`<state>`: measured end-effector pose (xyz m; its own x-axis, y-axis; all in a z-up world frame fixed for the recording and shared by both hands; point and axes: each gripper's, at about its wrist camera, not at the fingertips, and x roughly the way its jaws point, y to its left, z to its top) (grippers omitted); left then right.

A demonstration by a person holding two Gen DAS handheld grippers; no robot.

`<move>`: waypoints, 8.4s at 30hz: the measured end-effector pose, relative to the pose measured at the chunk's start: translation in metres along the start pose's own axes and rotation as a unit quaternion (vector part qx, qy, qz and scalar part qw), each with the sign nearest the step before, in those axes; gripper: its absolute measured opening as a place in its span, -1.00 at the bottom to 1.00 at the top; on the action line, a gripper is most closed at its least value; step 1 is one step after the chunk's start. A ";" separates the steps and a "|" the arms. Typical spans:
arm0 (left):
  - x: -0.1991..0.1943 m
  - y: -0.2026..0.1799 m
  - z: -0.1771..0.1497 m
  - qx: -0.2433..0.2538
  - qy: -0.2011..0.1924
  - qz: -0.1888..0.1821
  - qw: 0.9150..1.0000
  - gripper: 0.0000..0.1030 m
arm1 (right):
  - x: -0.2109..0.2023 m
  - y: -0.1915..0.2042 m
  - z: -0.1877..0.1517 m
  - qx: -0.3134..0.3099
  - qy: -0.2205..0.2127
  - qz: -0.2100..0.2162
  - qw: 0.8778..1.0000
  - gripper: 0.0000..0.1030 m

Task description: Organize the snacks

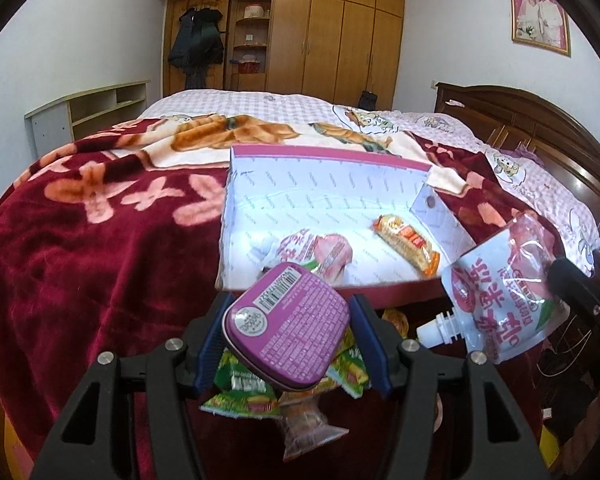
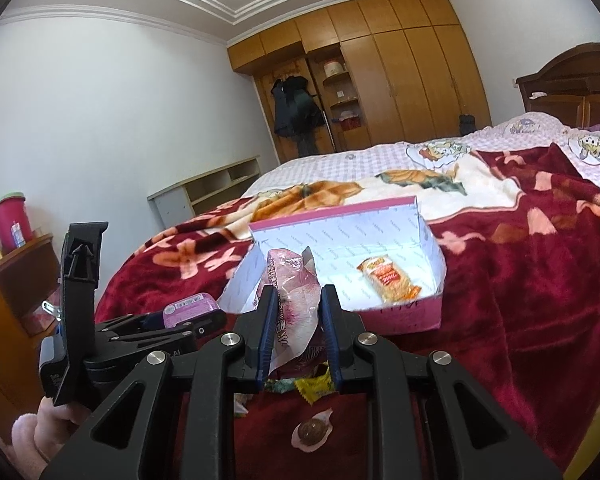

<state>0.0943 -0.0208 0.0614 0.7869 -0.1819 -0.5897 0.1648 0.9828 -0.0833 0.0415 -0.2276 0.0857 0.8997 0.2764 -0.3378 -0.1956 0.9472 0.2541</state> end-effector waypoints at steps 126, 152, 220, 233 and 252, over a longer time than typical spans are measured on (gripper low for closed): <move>0.019 0.012 -0.013 -0.018 0.040 0.009 0.999 0.56 | 0.030 -0.014 -0.035 0.030 0.082 -0.042 0.995 0.47; 0.032 0.047 -0.052 -0.039 0.065 0.071 0.995 0.56 | 0.044 -0.010 -0.069 0.018 0.133 -0.040 0.990 0.47; 0.027 0.064 -0.057 -0.072 0.035 0.026 0.996 -0.11 | 0.050 -0.004 -0.097 -0.010 0.131 -0.051 0.990 -0.41; 0.006 0.045 -0.029 -0.056 0.001 0.000 0.998 -0.11 | 0.042 -0.005 -0.079 0.005 0.124 -0.018 0.992 -0.41; 0.046 0.022 0.016 -0.043 -0.018 0.000 0.999 -0.14 | 0.040 -0.019 -0.067 0.024 0.116 -0.024 0.993 -0.41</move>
<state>0.1437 -0.0076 0.0458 0.8079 -0.1808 -0.5610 0.1137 0.9817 -0.1526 0.0551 -0.2234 0.0061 0.7920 0.2674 -0.5489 -0.1311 0.9525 0.2748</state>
